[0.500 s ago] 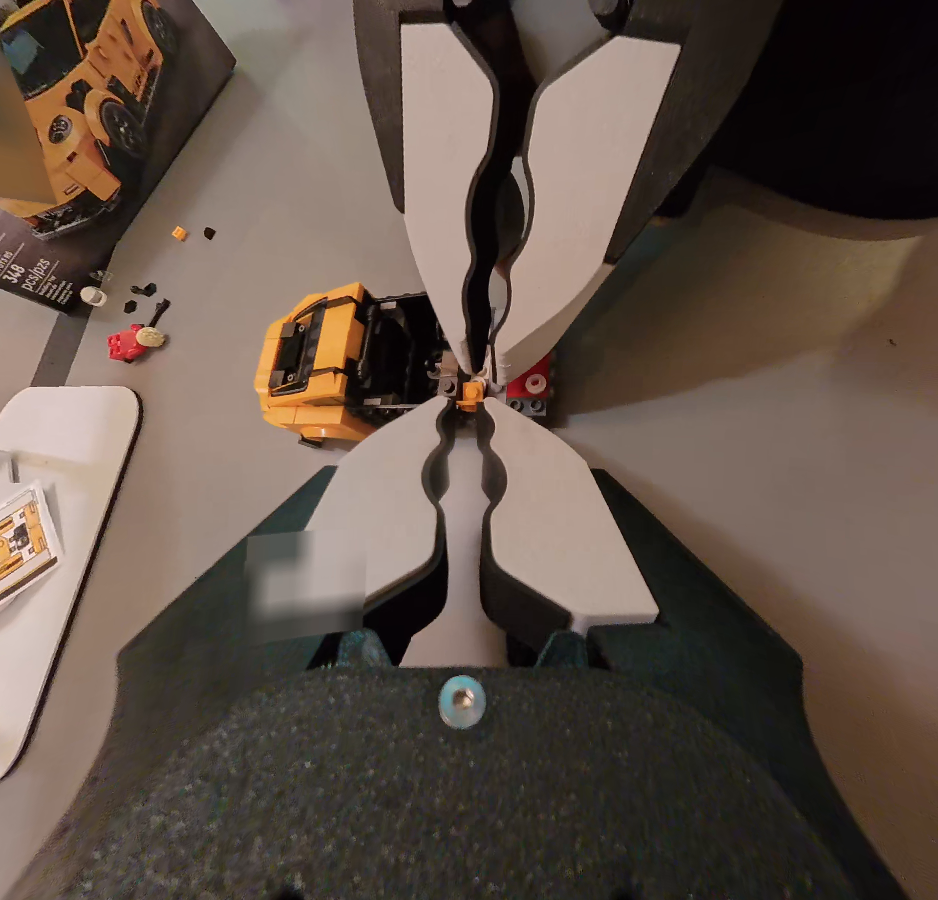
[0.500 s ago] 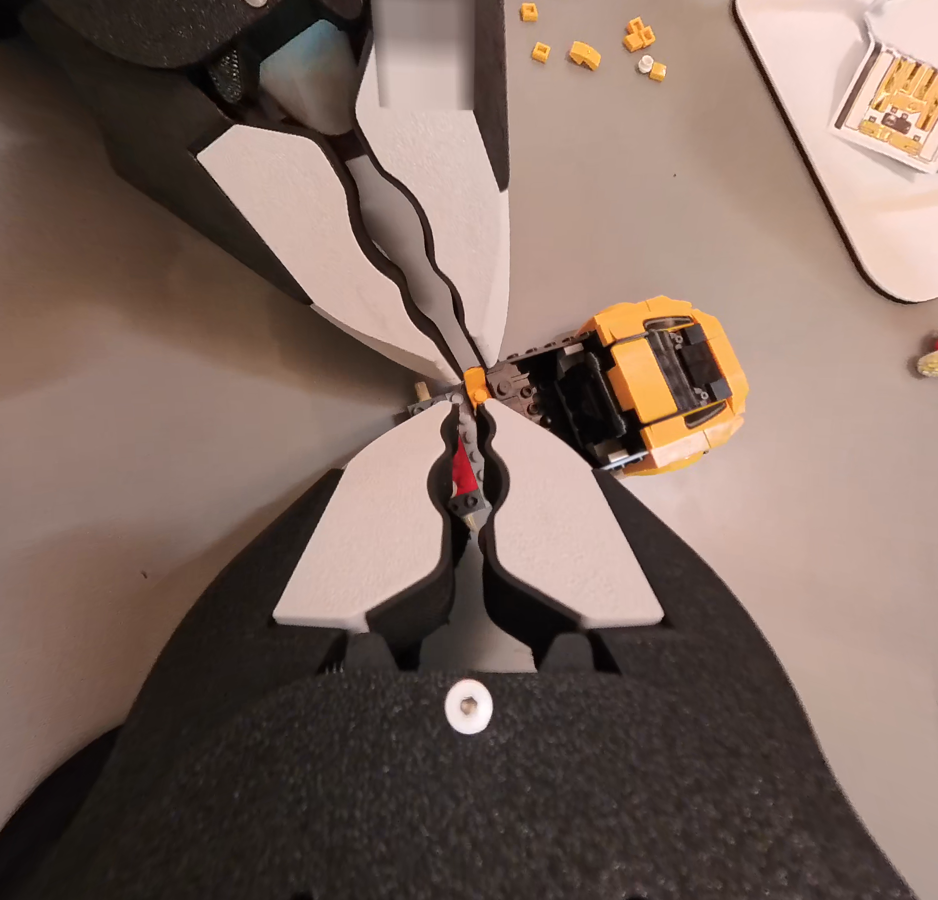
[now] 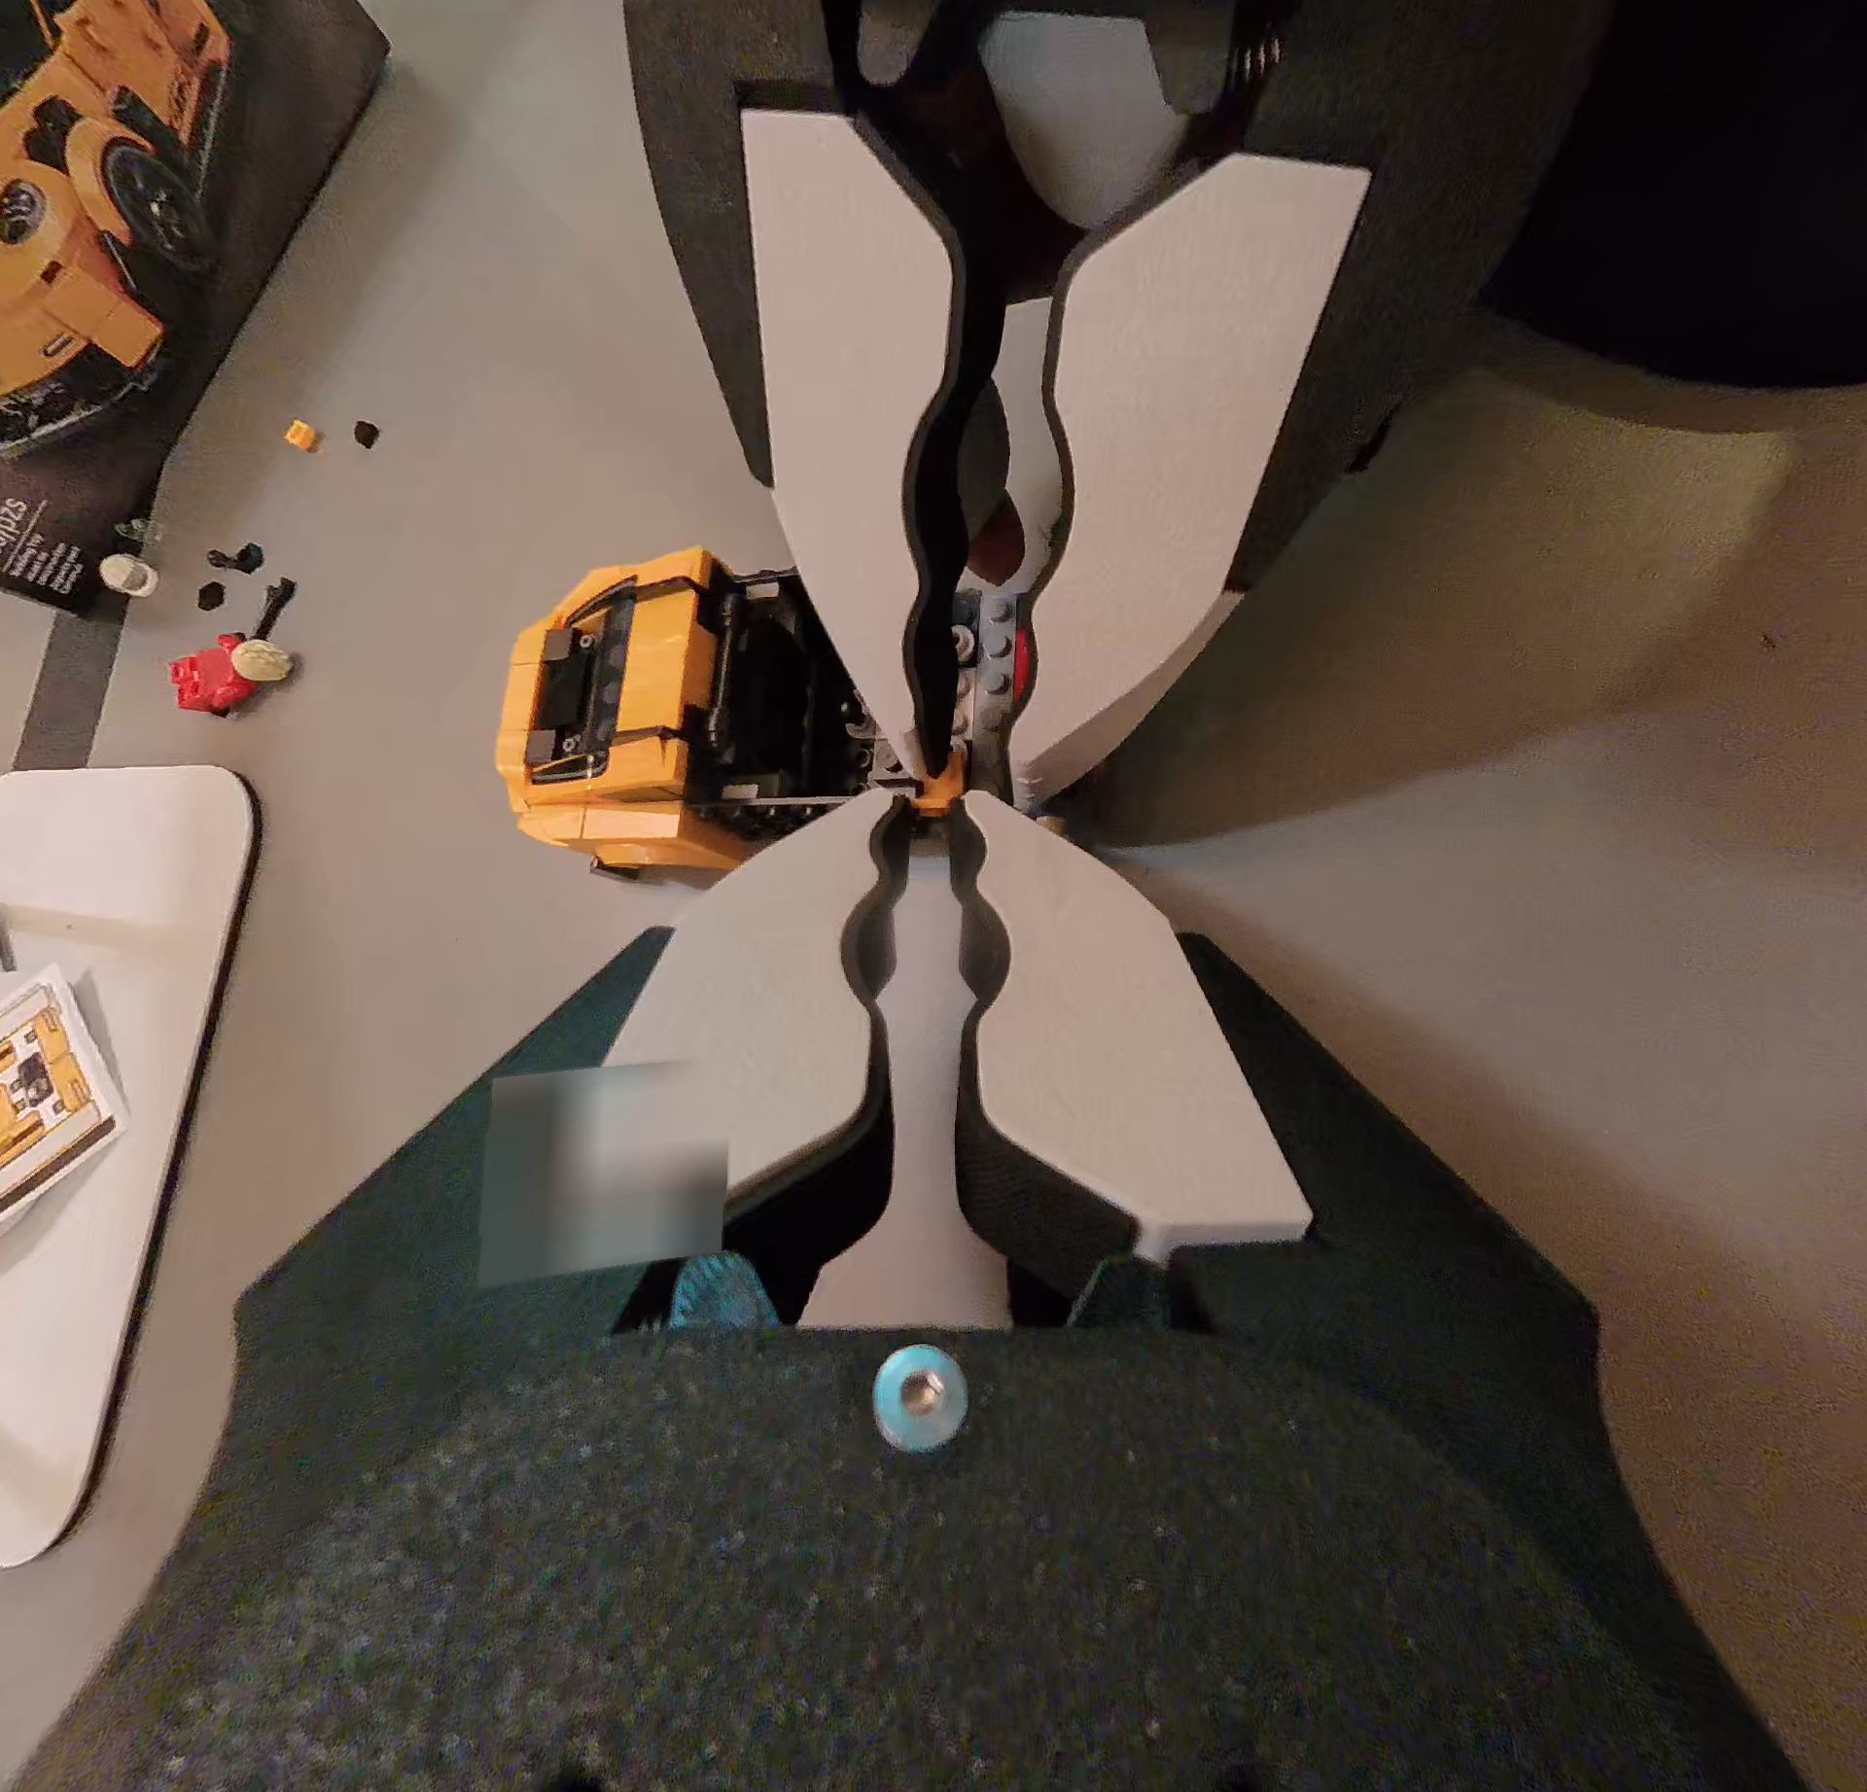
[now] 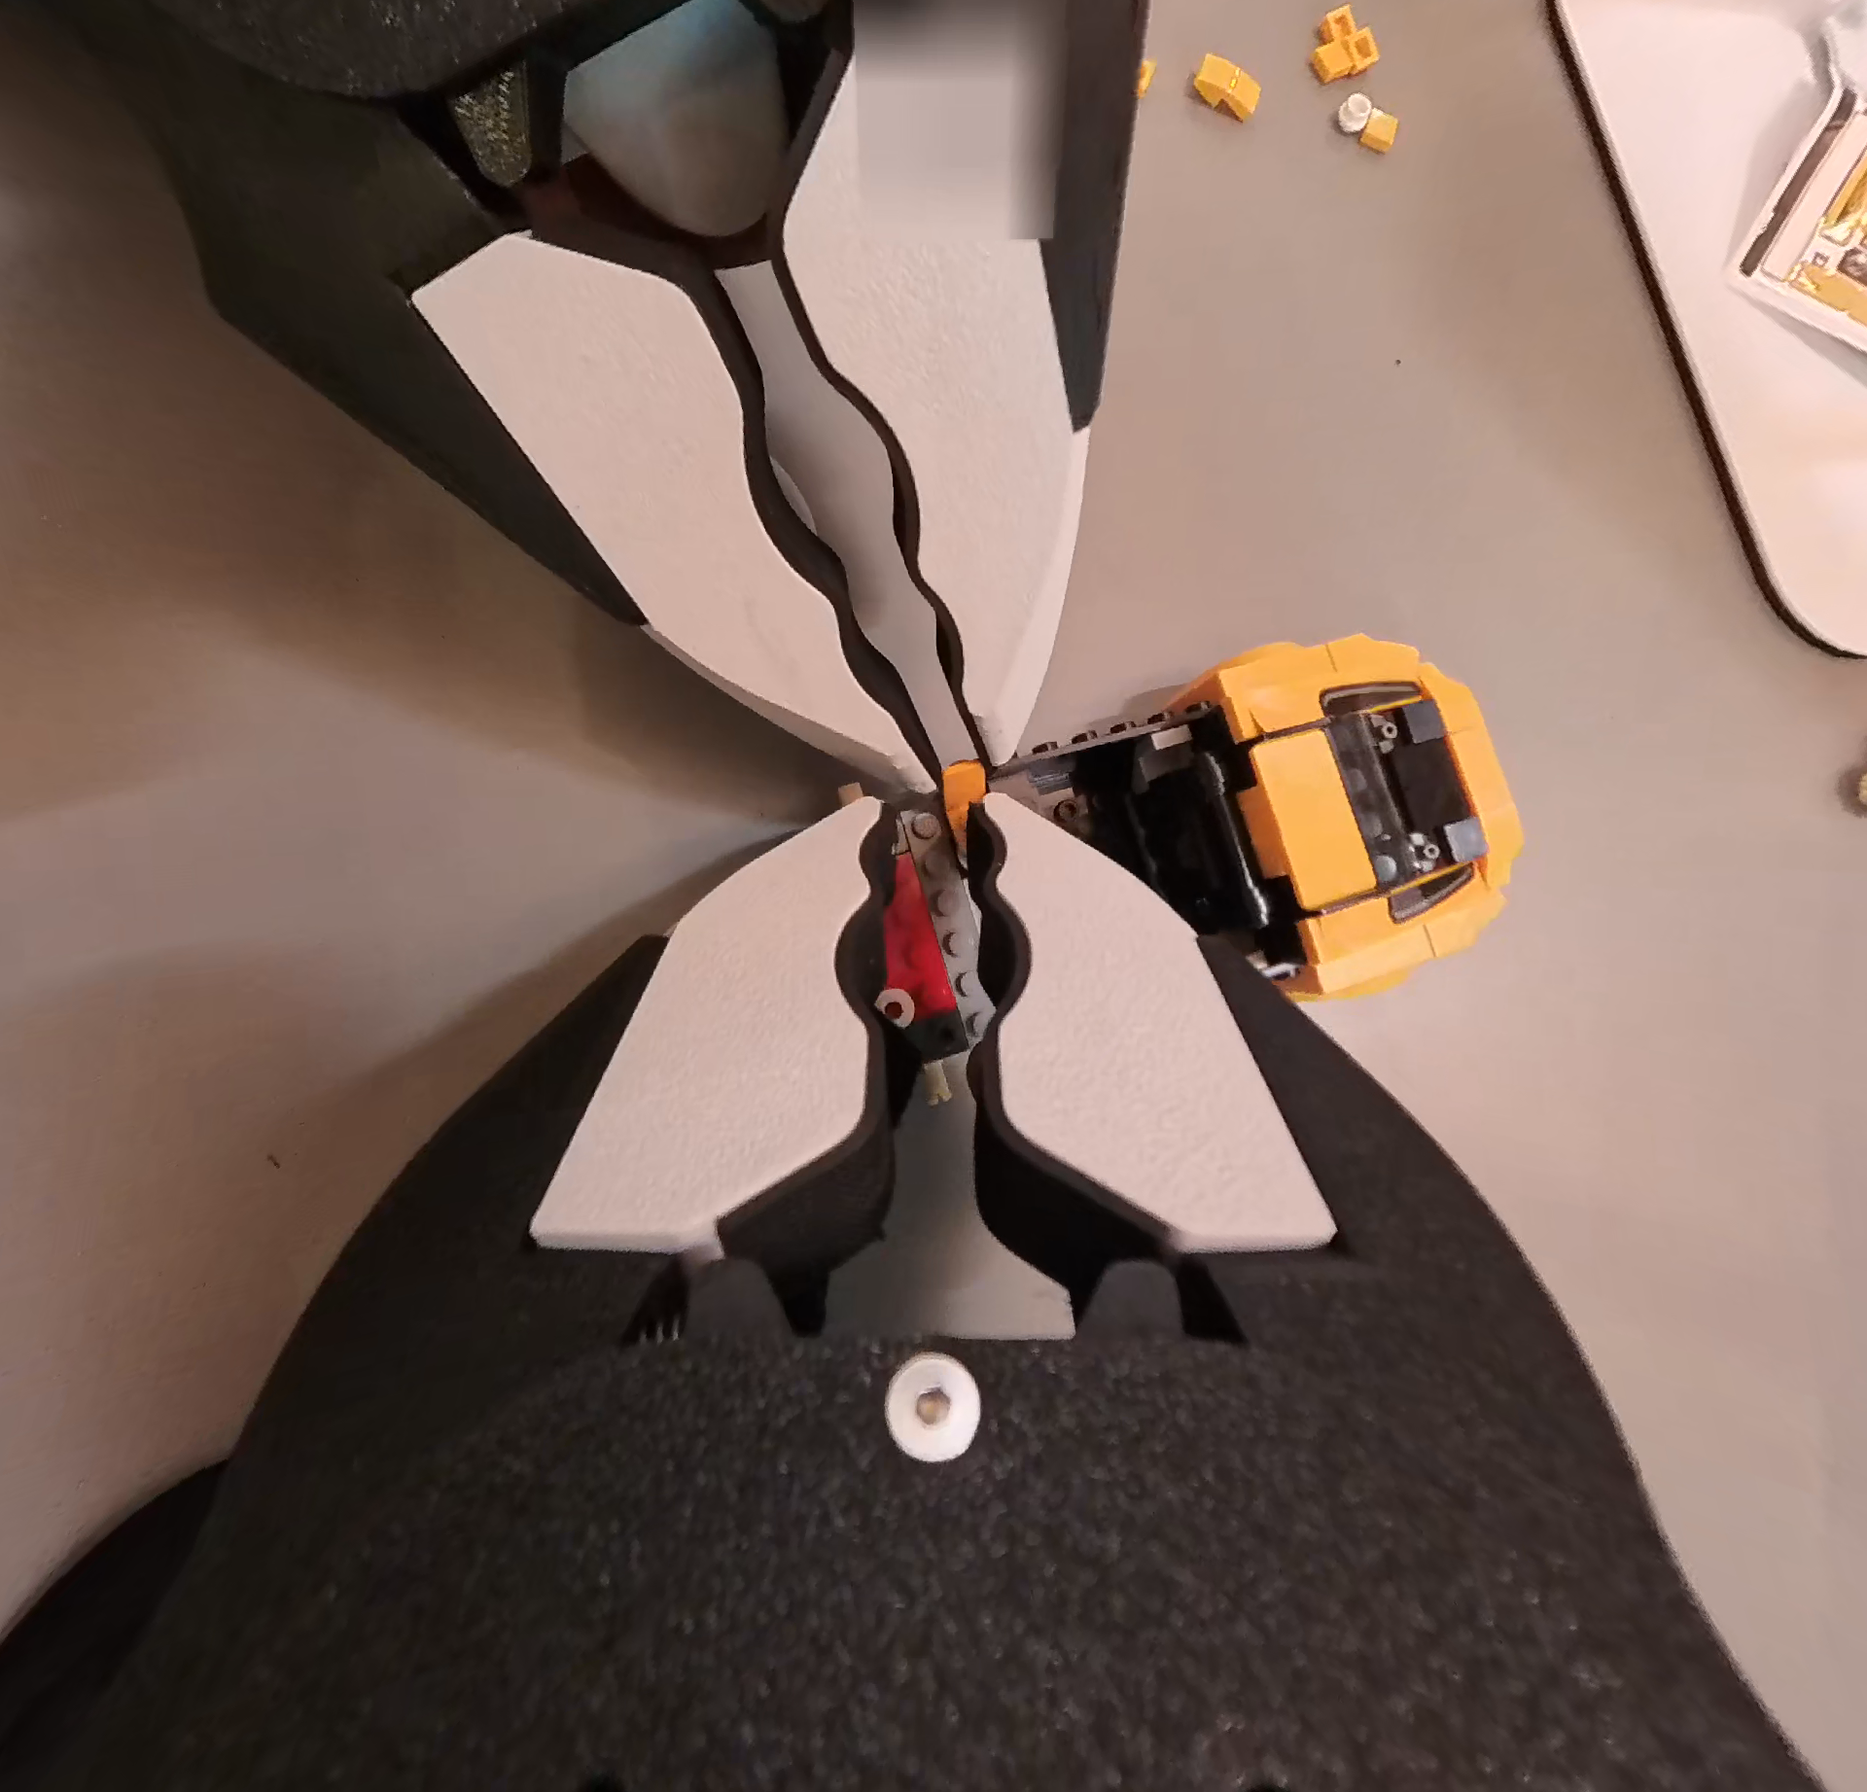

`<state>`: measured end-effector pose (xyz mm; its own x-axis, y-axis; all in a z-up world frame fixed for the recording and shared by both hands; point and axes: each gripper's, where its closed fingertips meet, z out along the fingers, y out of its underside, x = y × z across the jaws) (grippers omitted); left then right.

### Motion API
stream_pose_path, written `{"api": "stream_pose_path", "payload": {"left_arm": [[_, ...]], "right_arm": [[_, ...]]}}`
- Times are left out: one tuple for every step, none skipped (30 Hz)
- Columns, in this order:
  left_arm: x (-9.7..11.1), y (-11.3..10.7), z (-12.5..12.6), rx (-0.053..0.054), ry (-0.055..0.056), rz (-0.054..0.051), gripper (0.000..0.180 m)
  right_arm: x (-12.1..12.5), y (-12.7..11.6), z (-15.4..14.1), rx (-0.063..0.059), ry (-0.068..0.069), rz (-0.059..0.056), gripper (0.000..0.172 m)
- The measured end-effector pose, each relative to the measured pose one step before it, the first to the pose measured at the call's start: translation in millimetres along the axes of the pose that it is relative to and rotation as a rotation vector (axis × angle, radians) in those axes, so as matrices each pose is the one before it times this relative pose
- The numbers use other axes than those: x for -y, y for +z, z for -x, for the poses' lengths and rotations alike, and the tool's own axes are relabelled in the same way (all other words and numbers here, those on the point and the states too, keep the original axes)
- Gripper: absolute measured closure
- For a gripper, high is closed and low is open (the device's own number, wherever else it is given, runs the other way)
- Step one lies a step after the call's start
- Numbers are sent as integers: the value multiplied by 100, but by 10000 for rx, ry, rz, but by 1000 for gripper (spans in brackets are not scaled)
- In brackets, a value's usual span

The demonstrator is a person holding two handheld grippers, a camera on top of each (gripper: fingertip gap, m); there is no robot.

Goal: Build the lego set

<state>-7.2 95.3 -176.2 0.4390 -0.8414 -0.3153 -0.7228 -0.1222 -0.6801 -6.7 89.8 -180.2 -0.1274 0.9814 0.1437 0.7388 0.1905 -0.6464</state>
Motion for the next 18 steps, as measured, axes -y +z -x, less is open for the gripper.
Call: {"api": "stream_pose_path", "payload": {"left_arm": [[-9,-43,12,-22,-9,7,173],[-8,-5,8,-20,-12,-3,173],[-58,39,-12,-18,-3,28,173],[-12,1,25,1,3,6,173],[-18,-11,30,-8,6,34,173],[16,-38,17,-16,20,14,173],[13,-20,15,-19,9,19,173],[-9,5,-7,-20,9,15,173],[-41,38,-19,-23,21,36,173],[-18,0,-2,-19,14,21,173],[5,-23,-1,-25,-4,3,173],[-20,-16,8,-30,4,24,173],[-18,-21,16,-22,6,16,173],[-24,-13,3,-24,-4,16,173],[-9,8,2,-20,4,10,173],[-51,13,-13,-20,13,32,173],[-51,-3,-1,-13,18,30,173],[-6,4,10,-9,0,1,173]], "right_arm": [[32,15,26,12,-15,13,159],[18,17,2,0,-17,12,159],[-5,40,8,0,-13,21,158],[9,25,27,17,-1,12,158],[20,17,17,9,-1,3,158],[29,6,23,4,-11,-1,158],[24,17,24,4,-9,3,158],[0,5,3,6,-2,11,158],[-6,15,12,10,3,17,158],[6,23,-20,-5,0,6,158],[33,-2,-11,-5,-1,-10,158],[60,-13,13,5,5,-25,158],[32,-13,4,3,8,-4,158],[-14,12,-41,-20,-4,21,157],[-6,26,-15,-6,-10,12,157],[-22,28,27,17,7,20,157],[-18,31,-2,-3,2,16,157],[4,25,31,6,-10,3,157]]}}
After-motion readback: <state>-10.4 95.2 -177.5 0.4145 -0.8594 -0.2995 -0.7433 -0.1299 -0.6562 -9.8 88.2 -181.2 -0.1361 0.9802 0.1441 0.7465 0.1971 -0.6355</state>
